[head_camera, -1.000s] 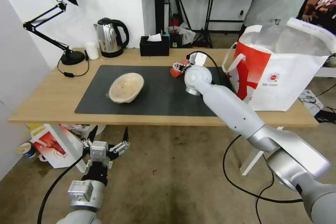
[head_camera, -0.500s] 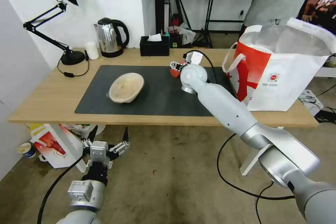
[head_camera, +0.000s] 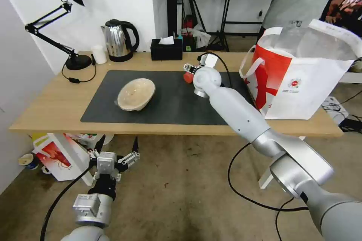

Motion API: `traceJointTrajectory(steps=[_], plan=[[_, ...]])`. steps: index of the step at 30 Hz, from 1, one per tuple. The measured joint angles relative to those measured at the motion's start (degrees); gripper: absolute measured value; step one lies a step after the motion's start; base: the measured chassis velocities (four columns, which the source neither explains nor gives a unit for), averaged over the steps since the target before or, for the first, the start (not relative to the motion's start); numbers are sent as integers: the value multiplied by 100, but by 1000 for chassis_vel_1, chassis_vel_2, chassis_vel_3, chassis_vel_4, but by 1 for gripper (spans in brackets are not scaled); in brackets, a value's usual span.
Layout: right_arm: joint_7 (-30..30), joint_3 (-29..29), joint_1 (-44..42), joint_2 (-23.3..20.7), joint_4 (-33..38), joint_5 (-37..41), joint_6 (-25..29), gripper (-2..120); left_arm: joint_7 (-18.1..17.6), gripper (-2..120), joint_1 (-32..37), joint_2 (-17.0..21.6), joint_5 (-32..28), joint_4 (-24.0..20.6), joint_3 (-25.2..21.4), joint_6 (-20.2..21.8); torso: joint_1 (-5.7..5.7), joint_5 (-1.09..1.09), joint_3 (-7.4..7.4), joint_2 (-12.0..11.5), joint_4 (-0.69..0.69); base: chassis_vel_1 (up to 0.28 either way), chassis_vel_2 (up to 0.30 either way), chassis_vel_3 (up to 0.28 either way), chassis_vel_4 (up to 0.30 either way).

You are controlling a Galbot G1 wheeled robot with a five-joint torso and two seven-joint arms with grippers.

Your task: Pick up the trash from the table and place it into the takeout bag.

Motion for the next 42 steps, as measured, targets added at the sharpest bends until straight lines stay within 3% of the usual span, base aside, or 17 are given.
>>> traceJointTrajectory(steps=[38,42], plan=[[-485,364,-49,495,-928,-575,10,100,0,100,0,0,0,0,0,0,0,0,0,0,-1,0,0,0,0],[-591,380,-49,499,-995,-638,73,88,0,100,0,0,0,0,0,0,0,1,0,0,-1,0,0,0,0]])
